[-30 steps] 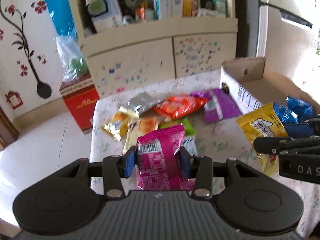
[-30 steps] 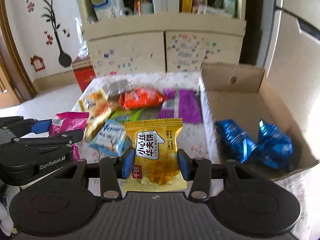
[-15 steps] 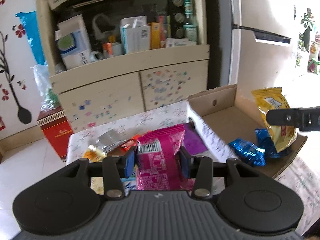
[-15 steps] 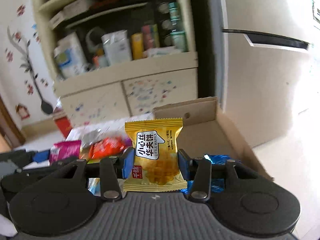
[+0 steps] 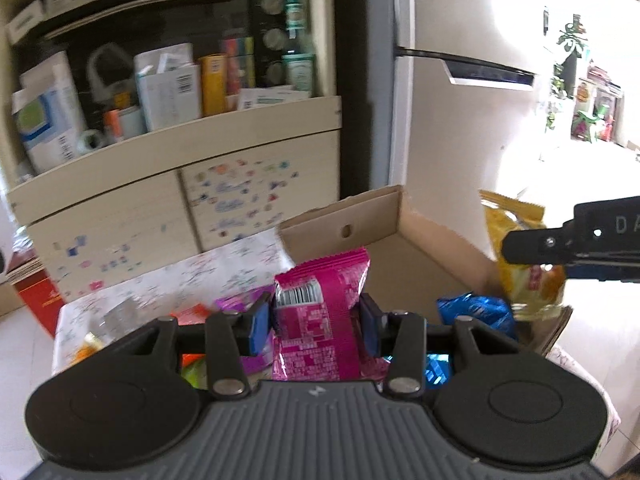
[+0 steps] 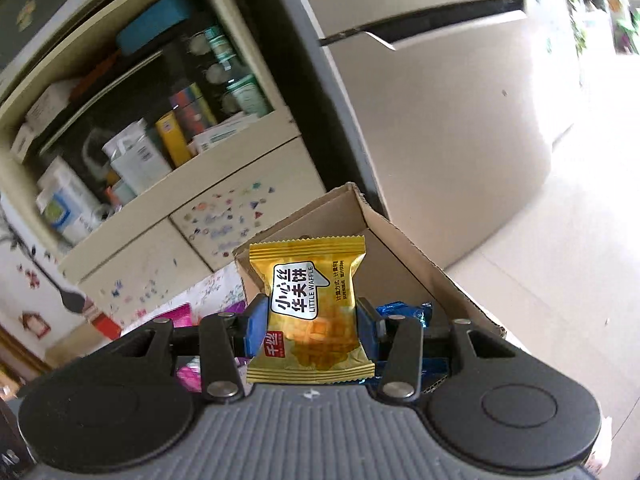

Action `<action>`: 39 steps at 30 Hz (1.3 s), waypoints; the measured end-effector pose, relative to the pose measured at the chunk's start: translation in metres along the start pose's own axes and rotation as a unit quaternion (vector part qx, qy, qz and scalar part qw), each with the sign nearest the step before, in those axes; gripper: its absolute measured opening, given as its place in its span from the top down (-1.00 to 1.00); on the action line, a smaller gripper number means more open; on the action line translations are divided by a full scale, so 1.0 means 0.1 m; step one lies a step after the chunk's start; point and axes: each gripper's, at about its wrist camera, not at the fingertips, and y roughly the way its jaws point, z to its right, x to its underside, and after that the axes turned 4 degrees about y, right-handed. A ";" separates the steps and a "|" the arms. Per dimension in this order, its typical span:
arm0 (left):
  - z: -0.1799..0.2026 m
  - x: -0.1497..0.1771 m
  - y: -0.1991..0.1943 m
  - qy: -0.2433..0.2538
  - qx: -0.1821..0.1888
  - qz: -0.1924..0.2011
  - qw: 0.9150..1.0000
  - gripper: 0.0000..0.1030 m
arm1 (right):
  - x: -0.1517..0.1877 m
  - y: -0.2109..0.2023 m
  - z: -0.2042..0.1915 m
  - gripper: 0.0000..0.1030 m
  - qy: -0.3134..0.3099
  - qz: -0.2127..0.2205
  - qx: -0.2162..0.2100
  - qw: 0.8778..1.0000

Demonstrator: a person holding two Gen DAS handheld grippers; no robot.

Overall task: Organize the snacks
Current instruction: 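Lower both packets into the box and open both tools, then withdraw both tools from the box back over the snack pile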

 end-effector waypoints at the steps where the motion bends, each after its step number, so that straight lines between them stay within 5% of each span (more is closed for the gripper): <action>1: 0.04 -0.04 0.04 0.004 0.005 0.002 1.000 0.15 | 0.00 0.00 0.01 -0.02 0.009 -0.001 0.000 1.000; 6: 0.16 -0.23 0.27 0.003 0.035 0.000 0.999 0.06 | -0.03 0.14 0.09 -0.05 0.058 -0.009 0.027 0.998; 10: 0.18 -0.28 0.34 0.001 0.040 -0.003 0.999 -0.43 | -0.02 0.19 0.11 -0.18 0.077 -0.009 0.050 0.996; 13: 0.11 -0.27 0.33 -0.001 0.044 -0.005 0.999 -0.52 | 0.00 0.20 0.09 -0.28 0.081 -0.012 0.045 0.996; 25: -0.57 -0.02 0.07 0.017 0.017 -0.030 0.999 -0.57 | 0.12 0.26 -0.27 -0.34 -0.008 -0.042 -0.014 0.999; 39: -1.53 0.35 -0.06 -0.048 -0.061 -0.086 0.993 -0.57 | 0.44 0.41 -0.75 -0.37 -0.123 -0.099 -0.068 0.985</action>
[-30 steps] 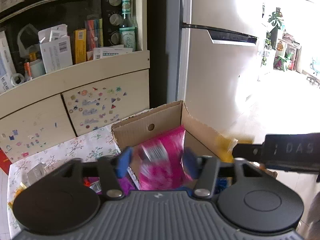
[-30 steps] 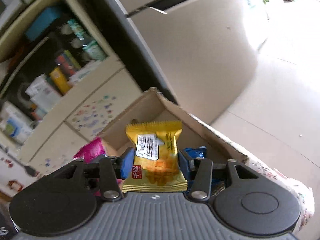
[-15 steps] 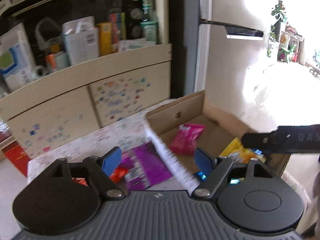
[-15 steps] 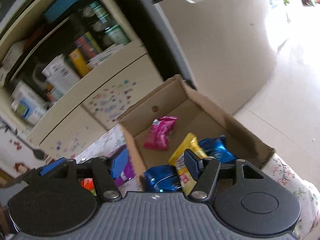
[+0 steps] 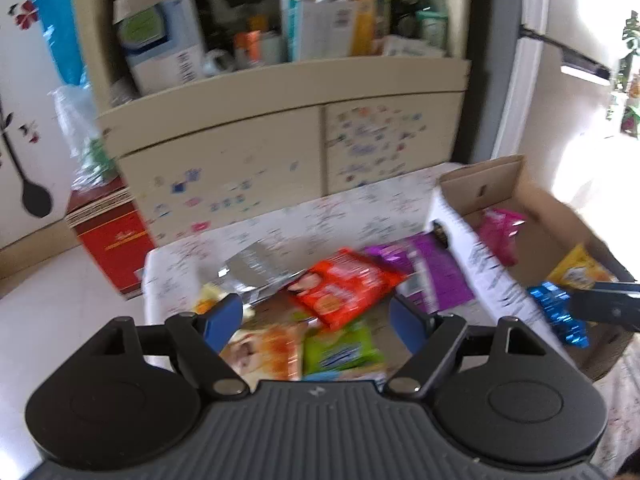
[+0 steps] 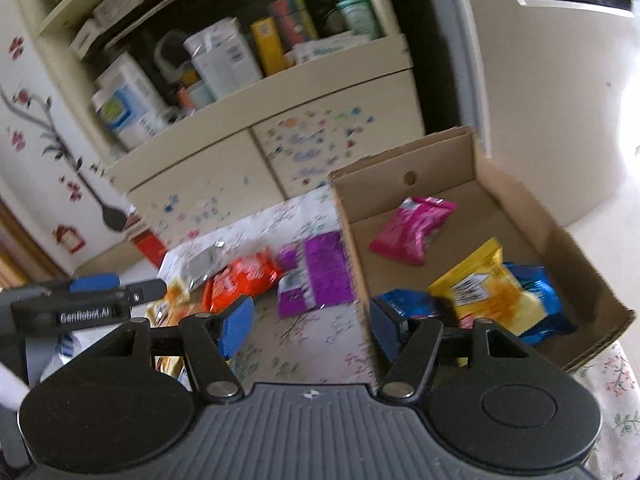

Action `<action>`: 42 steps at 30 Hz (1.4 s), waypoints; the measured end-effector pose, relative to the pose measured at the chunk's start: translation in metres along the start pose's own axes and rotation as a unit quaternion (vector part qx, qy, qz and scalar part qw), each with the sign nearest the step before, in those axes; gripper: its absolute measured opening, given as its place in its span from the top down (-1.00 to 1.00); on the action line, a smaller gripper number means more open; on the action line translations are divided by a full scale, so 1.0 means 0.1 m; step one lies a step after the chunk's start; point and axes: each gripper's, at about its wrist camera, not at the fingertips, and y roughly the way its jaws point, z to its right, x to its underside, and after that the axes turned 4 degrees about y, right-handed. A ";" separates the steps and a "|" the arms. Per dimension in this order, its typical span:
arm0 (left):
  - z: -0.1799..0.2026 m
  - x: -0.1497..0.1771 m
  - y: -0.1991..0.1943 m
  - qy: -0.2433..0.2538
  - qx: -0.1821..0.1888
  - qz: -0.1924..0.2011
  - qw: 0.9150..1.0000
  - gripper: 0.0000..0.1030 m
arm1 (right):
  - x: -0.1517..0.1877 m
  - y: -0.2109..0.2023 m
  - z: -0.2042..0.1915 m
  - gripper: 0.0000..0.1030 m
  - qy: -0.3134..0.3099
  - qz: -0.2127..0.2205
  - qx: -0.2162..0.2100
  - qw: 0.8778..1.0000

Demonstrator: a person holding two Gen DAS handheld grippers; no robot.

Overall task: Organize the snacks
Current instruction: 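Withdraw both tools from the box back over the snack pile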

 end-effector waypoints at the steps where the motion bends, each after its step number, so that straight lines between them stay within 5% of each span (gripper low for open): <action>1: -0.06 0.03 0.02 -0.006 -0.004 -0.006 1.000 -0.57 | 0.02 0.02 -0.03 -0.37 -0.004 -0.005 -0.002 1.000; 7: -0.33 0.18 0.18 -0.028 -0.018 -0.041 0.999 -0.56 | 0.14 0.16 -0.13 -0.37 -0.006 -0.047 -0.020 0.999; 24: -0.39 0.46 0.60 0.048 0.003 -0.095 0.994 -0.57 | 0.44 0.73 -0.56 -0.37 -0.024 -0.161 -0.063 0.985; 32: -0.38 0.47 0.71 0.082 0.021 -0.094 0.992 -0.57 | 0.45 0.99 -0.68 -0.37 -0.026 -0.179 -0.063 0.981; 42: -0.55 0.45 0.71 0.065 0.022 -0.115 0.991 -0.57 | 0.51 1.20 -0.78 -0.37 -0.042 -0.198 -0.059 0.978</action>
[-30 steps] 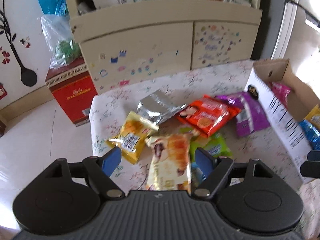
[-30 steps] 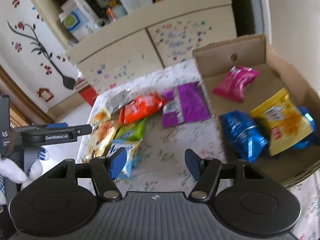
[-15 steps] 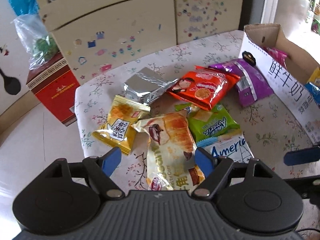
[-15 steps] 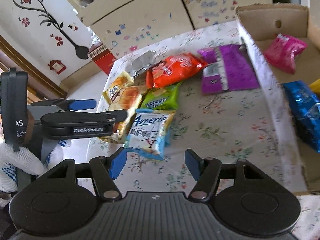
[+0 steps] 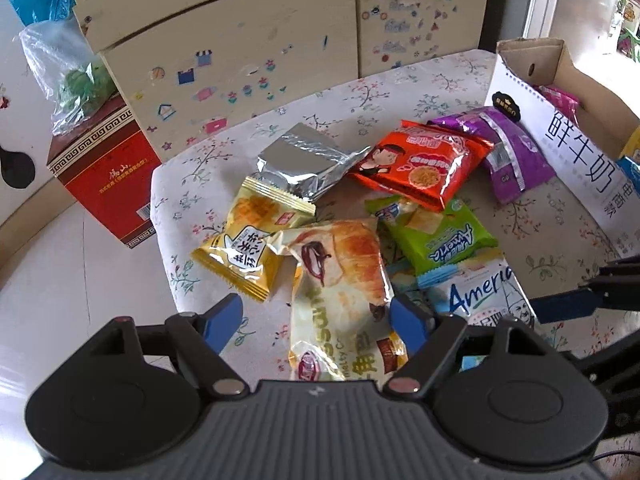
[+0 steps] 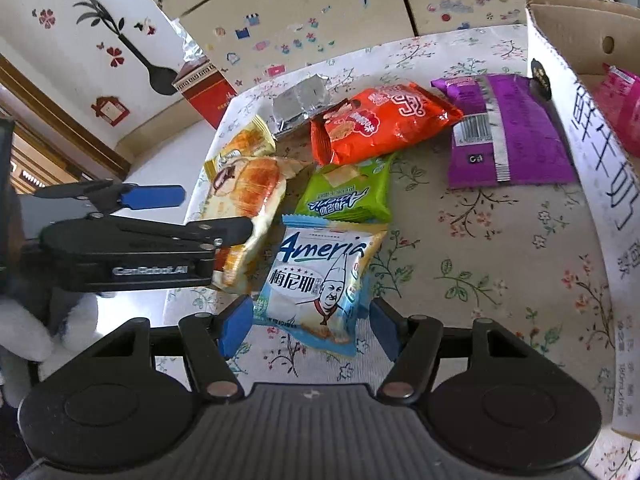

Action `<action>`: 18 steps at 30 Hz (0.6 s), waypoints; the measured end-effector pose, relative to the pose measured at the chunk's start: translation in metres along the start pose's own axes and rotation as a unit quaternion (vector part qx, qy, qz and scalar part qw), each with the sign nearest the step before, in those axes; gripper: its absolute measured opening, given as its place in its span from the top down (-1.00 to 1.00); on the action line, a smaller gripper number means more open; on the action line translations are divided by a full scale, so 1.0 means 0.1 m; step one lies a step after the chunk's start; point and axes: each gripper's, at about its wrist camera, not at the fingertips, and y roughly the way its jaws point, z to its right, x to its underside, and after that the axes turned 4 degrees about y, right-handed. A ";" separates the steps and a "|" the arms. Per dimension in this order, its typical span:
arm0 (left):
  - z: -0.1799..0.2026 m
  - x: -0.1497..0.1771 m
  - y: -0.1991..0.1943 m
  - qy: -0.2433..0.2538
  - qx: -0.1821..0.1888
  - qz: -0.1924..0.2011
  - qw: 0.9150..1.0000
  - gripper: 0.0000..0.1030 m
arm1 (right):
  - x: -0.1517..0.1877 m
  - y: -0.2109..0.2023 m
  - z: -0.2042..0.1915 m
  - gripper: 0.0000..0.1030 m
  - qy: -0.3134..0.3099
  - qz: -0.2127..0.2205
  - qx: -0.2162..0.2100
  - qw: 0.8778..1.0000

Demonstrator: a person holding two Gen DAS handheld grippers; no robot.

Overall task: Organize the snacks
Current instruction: 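Withdraw both tools from the box back over the snack pile, then grasp the croissant packet with the left tool while the right tool grasps the Ameria packet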

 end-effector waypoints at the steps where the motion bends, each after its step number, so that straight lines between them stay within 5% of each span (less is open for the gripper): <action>1: 0.00 0.01 0.00 0.002 -0.001 -0.001 1.000 -0.57 | 0.00 0.01 0.01 -0.37 0.001 -0.001 0.002 1.000; 9: 0.03 0.02 -0.03 0.026 -0.004 -0.001 1.000 -0.56 | -0.01 -0.03 0.04 -0.34 -0.024 0.007 0.045 0.999; 18: 0.06 0.00 0.05 0.036 0.005 0.001 0.999 -0.57 | -0.09 -0.03 0.12 -0.35 0.045 0.012 0.012 0.999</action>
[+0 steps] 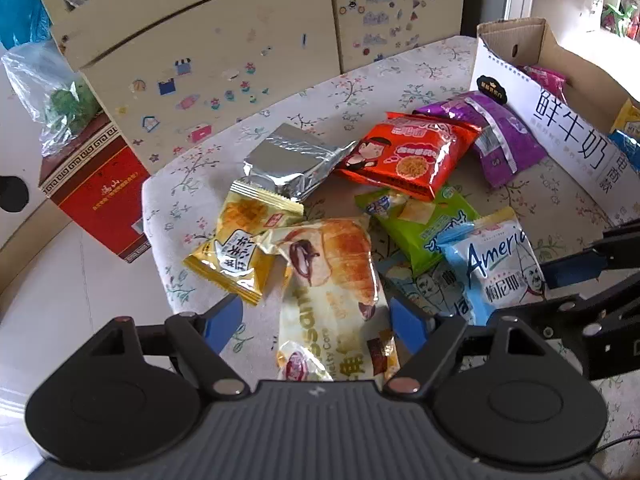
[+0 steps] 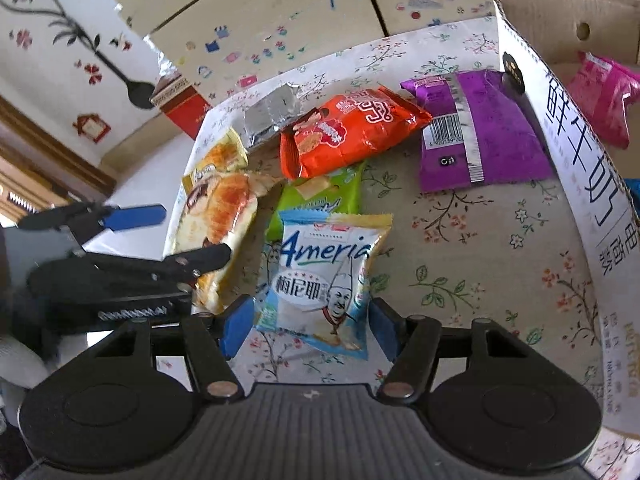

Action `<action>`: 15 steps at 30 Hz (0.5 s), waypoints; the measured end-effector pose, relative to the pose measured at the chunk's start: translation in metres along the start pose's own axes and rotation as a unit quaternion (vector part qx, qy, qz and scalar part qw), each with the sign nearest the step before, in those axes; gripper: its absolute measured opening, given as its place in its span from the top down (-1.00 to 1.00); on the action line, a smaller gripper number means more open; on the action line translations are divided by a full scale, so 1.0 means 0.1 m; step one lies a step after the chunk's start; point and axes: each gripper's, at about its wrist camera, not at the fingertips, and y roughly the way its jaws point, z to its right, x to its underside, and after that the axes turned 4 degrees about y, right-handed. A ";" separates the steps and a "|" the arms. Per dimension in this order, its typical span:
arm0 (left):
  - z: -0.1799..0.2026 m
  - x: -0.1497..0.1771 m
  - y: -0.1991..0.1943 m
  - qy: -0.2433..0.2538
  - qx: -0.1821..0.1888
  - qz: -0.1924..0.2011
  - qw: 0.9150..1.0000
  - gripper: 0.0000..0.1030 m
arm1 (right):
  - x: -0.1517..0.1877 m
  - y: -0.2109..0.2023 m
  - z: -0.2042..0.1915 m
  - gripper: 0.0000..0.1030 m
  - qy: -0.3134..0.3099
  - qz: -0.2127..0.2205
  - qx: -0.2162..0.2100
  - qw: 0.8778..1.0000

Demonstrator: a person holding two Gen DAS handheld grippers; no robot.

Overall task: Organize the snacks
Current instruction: 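Grasp the croissant packet with the left tool while the right tool grasps the Ameria packet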

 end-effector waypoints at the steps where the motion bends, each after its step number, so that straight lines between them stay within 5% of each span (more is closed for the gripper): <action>1: 0.00 0.00 0.02 0.001 0.002 -0.001 1.000 -0.57 | -0.01 0.01 0.00 -0.35 0.003 0.000 0.002 1.000; 15: 0.12 0.08 0.21 0.032 -0.013 -0.015 0.999 -0.45 | -0.02 0.17 -0.09 -0.20 -0.032 0.007 0.044 0.998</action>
